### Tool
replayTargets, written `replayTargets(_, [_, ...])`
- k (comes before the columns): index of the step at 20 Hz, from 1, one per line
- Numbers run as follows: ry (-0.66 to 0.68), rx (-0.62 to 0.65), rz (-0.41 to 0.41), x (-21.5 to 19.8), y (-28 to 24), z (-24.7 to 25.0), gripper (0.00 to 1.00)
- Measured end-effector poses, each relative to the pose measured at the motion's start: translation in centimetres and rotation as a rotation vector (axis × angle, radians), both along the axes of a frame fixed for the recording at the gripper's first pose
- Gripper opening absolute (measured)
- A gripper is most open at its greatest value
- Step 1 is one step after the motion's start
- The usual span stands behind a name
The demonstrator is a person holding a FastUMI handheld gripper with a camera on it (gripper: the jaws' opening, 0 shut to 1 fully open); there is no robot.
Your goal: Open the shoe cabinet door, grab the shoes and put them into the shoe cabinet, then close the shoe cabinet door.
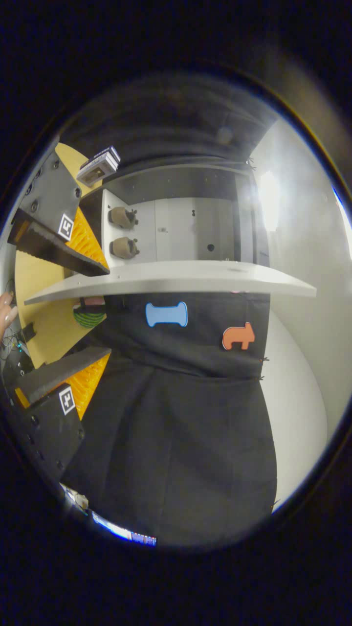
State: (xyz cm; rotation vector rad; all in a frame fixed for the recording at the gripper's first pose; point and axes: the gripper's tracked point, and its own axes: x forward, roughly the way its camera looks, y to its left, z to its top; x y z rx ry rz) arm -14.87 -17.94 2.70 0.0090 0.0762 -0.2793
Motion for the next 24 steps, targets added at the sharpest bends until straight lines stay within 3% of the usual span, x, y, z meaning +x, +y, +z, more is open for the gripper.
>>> replayTargets(5, [0.011, 0.005, 0.054, 5.5, -5.2, -0.7, 0.92])
replayTargets(11, [0.054, 0.043, 0.209, 14.2, -6.4, -2.6, 0.94])
replayTargets(15, [0.05, 0.031, 0.282, 15.8, -5.2, -2.8, 0.96])
replayTargets(24, [0.036, 0.025, 0.299, 15.1, -1.2, -2.5, 0.96])
